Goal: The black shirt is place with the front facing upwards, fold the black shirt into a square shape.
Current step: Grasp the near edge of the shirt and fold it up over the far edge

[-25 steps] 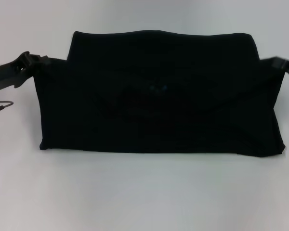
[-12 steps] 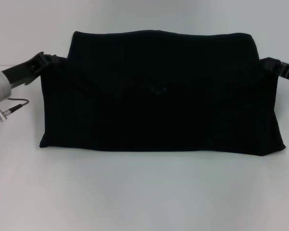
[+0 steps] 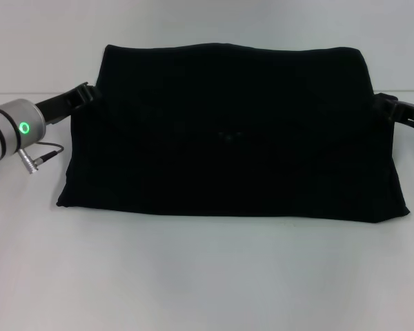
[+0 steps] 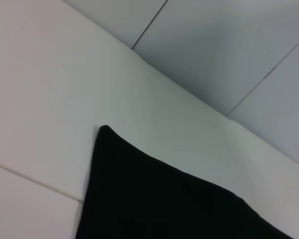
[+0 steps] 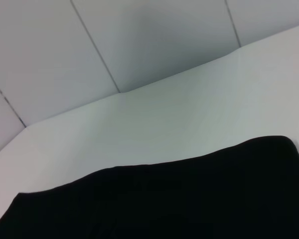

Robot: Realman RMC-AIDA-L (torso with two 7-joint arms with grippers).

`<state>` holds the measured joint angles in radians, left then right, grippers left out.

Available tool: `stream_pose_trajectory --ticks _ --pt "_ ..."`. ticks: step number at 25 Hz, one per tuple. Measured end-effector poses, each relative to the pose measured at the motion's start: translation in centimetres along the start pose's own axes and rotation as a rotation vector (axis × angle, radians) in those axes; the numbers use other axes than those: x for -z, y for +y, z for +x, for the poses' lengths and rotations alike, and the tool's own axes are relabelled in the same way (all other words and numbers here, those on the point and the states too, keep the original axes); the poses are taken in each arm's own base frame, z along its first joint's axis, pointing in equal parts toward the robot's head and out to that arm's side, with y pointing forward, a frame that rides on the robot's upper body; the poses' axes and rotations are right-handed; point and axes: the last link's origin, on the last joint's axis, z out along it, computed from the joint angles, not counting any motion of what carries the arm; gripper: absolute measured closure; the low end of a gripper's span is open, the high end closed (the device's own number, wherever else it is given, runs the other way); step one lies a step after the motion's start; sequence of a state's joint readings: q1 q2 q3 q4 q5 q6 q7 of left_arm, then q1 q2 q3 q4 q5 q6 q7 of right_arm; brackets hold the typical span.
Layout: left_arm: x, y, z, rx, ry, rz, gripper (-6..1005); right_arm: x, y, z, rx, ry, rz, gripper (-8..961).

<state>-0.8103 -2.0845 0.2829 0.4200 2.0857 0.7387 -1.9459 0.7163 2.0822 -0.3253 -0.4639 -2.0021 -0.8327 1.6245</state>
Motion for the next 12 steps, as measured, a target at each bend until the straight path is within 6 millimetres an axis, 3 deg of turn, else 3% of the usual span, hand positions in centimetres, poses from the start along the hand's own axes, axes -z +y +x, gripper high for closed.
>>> stream_pose_trajectory --ticks 5,7,12 --pt "-0.3 0.3 -0.2 -0.015 -0.002 0.006 932 -0.2 0.4 0.5 0.05 -0.008 -0.009 890" --pt "0.0 0.0 -0.1 0.006 -0.003 0.001 910 -0.1 0.4 0.8 0.058 -0.008 -0.01 810" --pt "1.7 -1.5 0.5 0.063 -0.03 -0.042 708 0.9 -0.6 1.1 -0.003 -0.041 -0.004 610"
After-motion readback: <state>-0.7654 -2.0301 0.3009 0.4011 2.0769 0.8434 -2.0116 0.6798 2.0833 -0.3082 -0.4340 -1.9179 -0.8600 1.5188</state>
